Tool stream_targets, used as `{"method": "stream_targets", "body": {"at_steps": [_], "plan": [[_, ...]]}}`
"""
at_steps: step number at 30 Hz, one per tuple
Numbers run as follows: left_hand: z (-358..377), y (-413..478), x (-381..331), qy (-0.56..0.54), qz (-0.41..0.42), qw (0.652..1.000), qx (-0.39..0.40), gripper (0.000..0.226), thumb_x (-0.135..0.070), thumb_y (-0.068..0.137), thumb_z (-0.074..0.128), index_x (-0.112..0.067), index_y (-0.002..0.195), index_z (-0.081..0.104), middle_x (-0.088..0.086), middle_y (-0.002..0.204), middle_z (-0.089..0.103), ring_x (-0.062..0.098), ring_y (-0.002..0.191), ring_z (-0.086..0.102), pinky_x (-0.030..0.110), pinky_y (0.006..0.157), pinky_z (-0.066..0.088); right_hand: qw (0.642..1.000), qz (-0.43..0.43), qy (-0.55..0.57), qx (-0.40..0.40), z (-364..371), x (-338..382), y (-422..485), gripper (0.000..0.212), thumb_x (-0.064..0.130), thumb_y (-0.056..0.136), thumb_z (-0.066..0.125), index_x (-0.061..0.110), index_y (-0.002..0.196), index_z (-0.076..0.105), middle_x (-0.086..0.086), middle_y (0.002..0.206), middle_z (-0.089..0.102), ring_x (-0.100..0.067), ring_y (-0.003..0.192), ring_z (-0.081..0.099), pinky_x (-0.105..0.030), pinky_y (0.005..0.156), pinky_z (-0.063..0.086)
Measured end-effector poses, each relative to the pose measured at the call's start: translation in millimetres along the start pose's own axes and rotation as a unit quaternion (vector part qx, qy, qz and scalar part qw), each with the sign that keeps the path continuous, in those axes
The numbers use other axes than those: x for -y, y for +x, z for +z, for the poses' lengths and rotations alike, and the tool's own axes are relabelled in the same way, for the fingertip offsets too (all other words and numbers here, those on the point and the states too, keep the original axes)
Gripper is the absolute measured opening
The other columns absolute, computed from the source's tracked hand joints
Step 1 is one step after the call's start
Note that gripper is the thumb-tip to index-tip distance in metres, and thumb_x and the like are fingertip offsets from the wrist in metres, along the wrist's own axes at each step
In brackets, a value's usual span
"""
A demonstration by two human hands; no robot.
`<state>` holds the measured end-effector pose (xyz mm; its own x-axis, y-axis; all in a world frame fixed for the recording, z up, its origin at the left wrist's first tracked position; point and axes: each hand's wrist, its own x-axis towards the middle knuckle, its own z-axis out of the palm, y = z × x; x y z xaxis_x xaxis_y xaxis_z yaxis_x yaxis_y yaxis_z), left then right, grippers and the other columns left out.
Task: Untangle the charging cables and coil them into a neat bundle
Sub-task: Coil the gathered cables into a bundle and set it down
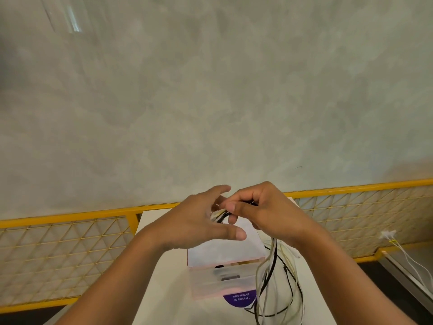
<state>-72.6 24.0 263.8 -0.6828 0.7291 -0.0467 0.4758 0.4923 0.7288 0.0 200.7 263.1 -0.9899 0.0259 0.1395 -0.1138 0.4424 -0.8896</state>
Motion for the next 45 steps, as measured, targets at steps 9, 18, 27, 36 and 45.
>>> {"method": "stream_targets", "body": {"at_steps": [9,18,27,36,45], "plan": [[14,-2,-2,-0.125,0.013,0.990,0.060,0.008,-0.026,0.101,0.055,-0.022,0.098,0.061,-0.004,0.065,0.051,0.013,0.059,0.050,0.029,0.057,0.048,0.999,0.004,0.044,0.026,-7,-7,2,0.012,0.015,0.092,0.072,0.004,0.094,0.075,0.008,0.058,0.062,0.000,0.044,0.047,-0.011,0.047,0.034],[10,-9,6,-0.323,-0.028,0.941,0.099,0.029,-0.040,0.093,0.056,-0.012,0.090,0.056,-0.002,0.063,0.038,0.011,0.051,0.037,0.022,0.043,0.030,0.998,-0.004,0.051,0.028,-25,-15,5,0.019,0.033,0.090,0.071,0.019,0.096,0.082,0.001,0.056,0.048,-0.016,0.055,0.034,-0.027,0.050,0.029],[5,-10,2,-0.384,-0.054,0.917,0.096,0.025,-0.035,0.094,0.057,-0.013,0.083,0.055,-0.001,0.063,0.035,0.010,0.048,0.034,0.020,0.040,0.030,0.997,-0.049,0.009,0.051,-37,-12,-1,0.044,0.010,0.081,0.081,0.024,0.122,0.073,0.013,0.085,0.076,-0.002,0.076,0.069,-0.021,0.079,0.057],[-2,-10,-11,-0.353,-0.073,0.929,0.080,0.026,-0.034,0.096,0.058,-0.013,0.080,0.054,-0.002,0.060,0.036,0.009,0.047,0.033,0.019,0.039,0.029,0.990,-0.126,-0.062,-0.017,-19,-19,2,0.024,0.018,0.090,0.074,0.024,0.113,0.077,0.014,0.094,0.075,-0.004,0.092,0.070,-0.019,0.082,0.053],[4,-9,-7,-0.405,-0.050,0.910,0.071,0.029,-0.041,0.090,0.064,-0.013,0.082,0.057,0.000,0.062,0.037,0.012,0.049,0.036,0.024,0.044,0.039,0.991,-0.127,-0.038,-0.036,-20,-27,3,0.010,0.032,0.094,0.067,0.029,0.096,0.077,-0.006,0.070,0.061,-0.023,0.062,0.048,-0.038,0.060,0.042]]}}
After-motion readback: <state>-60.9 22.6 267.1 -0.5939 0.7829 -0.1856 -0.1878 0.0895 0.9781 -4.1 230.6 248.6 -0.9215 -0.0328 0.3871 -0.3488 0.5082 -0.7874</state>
